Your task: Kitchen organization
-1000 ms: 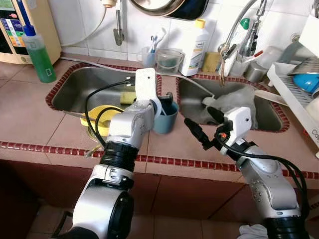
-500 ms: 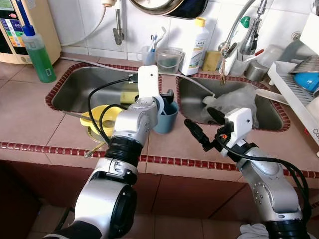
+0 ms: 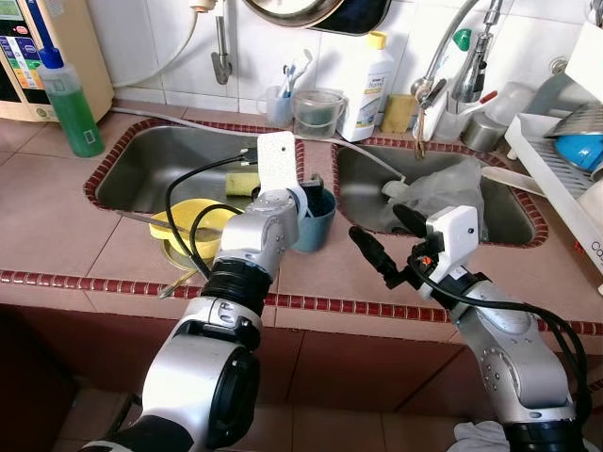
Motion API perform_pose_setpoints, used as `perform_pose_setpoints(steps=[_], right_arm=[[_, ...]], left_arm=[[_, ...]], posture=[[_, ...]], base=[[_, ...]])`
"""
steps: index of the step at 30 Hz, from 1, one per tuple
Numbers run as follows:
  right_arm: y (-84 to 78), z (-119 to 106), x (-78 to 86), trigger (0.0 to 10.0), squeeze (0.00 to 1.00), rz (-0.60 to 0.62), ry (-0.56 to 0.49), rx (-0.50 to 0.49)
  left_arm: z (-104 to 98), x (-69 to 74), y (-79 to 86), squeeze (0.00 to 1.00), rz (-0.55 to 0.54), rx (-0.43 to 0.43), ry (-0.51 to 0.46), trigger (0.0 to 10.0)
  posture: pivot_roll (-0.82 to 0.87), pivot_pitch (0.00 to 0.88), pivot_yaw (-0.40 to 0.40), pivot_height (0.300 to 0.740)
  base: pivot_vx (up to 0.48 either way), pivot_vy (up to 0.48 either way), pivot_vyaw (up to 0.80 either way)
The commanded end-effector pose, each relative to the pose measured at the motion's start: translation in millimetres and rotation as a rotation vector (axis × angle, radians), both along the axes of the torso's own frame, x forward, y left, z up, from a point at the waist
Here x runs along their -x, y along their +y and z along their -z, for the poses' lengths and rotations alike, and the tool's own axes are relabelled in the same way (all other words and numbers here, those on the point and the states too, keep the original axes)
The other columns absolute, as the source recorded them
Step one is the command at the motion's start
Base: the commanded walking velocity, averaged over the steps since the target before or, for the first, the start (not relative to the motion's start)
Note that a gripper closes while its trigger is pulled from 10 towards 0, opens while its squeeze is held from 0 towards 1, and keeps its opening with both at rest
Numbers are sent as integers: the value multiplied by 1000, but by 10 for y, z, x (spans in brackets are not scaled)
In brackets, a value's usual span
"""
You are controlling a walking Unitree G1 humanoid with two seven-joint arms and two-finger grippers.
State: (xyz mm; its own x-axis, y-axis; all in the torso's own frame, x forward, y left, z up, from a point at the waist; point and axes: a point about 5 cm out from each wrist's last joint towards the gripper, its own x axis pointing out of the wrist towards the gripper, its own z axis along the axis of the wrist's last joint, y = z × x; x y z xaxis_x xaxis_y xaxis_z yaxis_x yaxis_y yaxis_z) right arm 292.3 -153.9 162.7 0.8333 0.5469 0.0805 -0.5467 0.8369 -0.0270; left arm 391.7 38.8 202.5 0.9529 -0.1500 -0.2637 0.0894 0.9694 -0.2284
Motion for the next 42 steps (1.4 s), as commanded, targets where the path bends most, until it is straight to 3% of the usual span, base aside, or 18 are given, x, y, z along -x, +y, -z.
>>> perform_pose_setpoints(steps=[1,2,42], right_arm=[[-19,-68,20,10000,0,3,-26,13],[-20,-66,22,10000,0,4,-25,13],[-12,-53,-4,10000,0,21,-21,21]], left_arm=[[-85,30,-201,0,61,44,-30,1373],[-94,28,-201,0,61,42,-43,0],[-157,0,-202,0,89,90,-76,0]], posture=[[19,0,-32,740],[19,0,-32,740],[29,0,-29,740]], base=[[0,0,0],[0,0,0],[0,0,0]])
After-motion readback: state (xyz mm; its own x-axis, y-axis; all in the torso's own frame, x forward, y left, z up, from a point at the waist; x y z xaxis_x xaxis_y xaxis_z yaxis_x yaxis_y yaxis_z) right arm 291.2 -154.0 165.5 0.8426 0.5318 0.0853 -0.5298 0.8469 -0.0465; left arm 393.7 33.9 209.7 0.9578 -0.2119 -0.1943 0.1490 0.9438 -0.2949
